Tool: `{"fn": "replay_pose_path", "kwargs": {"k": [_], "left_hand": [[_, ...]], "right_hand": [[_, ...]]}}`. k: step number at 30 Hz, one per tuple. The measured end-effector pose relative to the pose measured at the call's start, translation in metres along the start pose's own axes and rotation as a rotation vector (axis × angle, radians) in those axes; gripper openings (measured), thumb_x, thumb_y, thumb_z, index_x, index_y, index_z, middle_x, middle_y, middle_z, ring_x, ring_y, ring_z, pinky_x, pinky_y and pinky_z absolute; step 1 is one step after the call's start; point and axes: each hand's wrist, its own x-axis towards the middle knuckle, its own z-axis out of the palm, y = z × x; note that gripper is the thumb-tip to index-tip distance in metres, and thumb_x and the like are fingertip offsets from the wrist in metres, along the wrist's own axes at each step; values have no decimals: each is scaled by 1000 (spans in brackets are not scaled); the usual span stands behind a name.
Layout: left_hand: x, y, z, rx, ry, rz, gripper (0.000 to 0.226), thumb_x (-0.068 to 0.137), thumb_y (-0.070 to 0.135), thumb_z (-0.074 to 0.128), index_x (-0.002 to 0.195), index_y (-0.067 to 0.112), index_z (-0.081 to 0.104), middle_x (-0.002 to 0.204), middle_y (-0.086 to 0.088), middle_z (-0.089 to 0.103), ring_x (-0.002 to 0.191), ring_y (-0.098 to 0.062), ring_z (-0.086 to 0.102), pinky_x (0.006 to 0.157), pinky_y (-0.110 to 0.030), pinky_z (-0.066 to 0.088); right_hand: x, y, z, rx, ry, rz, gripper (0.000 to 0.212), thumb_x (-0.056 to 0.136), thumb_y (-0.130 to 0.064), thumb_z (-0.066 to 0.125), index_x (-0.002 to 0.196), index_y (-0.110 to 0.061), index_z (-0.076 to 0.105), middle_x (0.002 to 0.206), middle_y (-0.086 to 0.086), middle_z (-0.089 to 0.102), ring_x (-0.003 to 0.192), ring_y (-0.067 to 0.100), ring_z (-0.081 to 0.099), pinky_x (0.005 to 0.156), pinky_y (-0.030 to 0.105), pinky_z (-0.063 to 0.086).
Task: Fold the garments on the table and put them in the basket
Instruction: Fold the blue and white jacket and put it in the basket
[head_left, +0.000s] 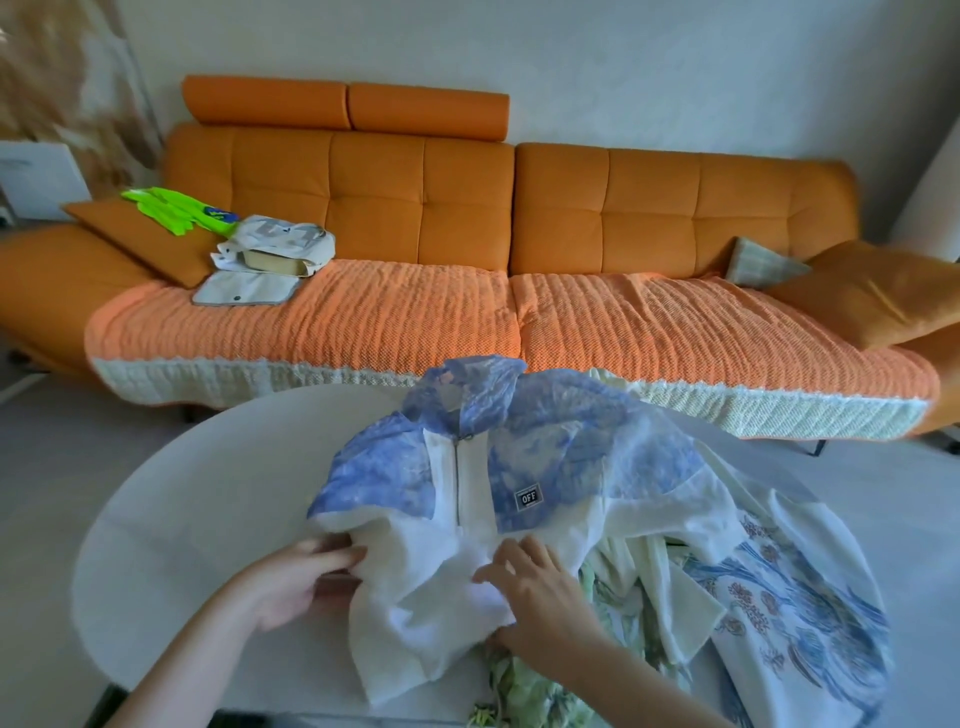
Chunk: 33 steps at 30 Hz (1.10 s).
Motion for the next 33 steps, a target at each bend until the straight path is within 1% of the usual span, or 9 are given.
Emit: {"fn": "replay_pose_path", "kwargs": {"k": [5,9,12,15,19,21,24,28,33], "left_hand": [[-17,9,16,-49,-5,26,17,87,-2,58,104,-4,59,63,-13,62,44,-16,61,39,-25,51],[-53,30,19,43,-85,49,15,91,10,54,81,2,63,52,-9,52,41,-19,60,36,-24,49],[-75,44,14,223,-253,27,39,89,34,52,70,4,69,56,-11,55,55,-25,67,38,-23,48],[-72,36,-3,549,-243,-118,48,91,42,47,86,1,71,59,-8,63,56,-19,67,43,-21,48],[-29,-1,-19,652,89,-113,29,95,27,52,80,5,63,57,-4,66,47,-14,61,46,-20,41],[-3,-18,-24,753,269,29,21,90,28,61,82,8,61,70,-8,68,61,-20,62,52,-23,38],[18,-30,-23,806,529,177,31,81,22,69,97,-3,61,98,-27,65,94,-38,62,68,-34,40],[23,-32,-7,665,598,204,61,79,13,70,129,-5,41,115,-26,59,108,-40,56,83,-38,40],[29,-25,-9,338,596,329,34,57,17,59,87,2,67,77,-21,66,74,-27,61,69,-47,48]], "right_hand": [[6,-1,-15,107,314,-59,33,50,-21,89,73,-31,68,73,-16,60,75,9,47,66,18,44],[10,21,-76,435,541,194,21,84,0,62,94,-16,72,86,-3,61,82,17,56,74,31,50],[12,59,-114,629,604,319,33,94,-8,48,90,-36,64,97,6,57,85,18,54,72,22,41],[10,96,-123,480,291,393,58,87,4,43,82,-50,64,112,15,61,90,25,54,73,29,42],[-8,106,-113,365,189,556,51,83,13,37,102,-19,71,122,9,62,88,29,63,74,31,48],[-13,98,-104,385,153,531,39,89,5,43,102,-19,70,112,5,66,66,19,61,55,16,44],[-16,80,-83,413,52,481,13,90,-23,59,99,-26,68,106,-4,65,94,15,62,72,14,43],[-18,62,-59,182,-89,427,47,76,-50,68,116,-29,58,111,-8,54,108,15,48,90,28,37],[-13,68,-60,214,123,538,15,82,-22,66,98,-23,66,100,3,67,94,23,60,79,28,42]]}}
